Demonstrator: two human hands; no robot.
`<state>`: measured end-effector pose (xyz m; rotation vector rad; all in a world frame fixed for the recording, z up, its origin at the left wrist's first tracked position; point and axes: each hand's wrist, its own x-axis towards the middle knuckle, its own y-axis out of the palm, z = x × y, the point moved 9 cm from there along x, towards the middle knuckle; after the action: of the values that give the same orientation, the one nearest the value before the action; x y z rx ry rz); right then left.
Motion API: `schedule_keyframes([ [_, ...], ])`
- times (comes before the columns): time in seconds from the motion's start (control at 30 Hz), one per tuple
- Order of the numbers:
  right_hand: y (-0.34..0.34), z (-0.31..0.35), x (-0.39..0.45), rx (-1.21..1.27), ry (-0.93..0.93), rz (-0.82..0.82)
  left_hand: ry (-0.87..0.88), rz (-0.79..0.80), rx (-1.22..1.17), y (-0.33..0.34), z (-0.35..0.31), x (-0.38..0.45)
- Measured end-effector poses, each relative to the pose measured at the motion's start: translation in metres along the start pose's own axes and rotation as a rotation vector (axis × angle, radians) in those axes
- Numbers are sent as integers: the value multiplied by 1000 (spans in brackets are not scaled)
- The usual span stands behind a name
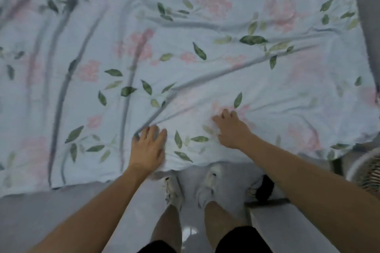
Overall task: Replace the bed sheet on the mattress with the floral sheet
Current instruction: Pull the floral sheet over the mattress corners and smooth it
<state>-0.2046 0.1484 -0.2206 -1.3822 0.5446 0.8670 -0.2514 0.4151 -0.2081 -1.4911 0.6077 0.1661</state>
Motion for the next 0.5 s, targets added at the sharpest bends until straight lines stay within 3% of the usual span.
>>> schedule_keyframes([
  [0.27, 42, 199, 13, -98, -268, -219, -385, -42, -159, 33, 164, -88],
  [0.37, 45, 220, 19, -198, -218, -366, -352, -99, -169, 57, 193, -101],
  [0.5, 54, 202, 10, -192, -224, -479, -166, -186, -175, 79, 190, -100],
])
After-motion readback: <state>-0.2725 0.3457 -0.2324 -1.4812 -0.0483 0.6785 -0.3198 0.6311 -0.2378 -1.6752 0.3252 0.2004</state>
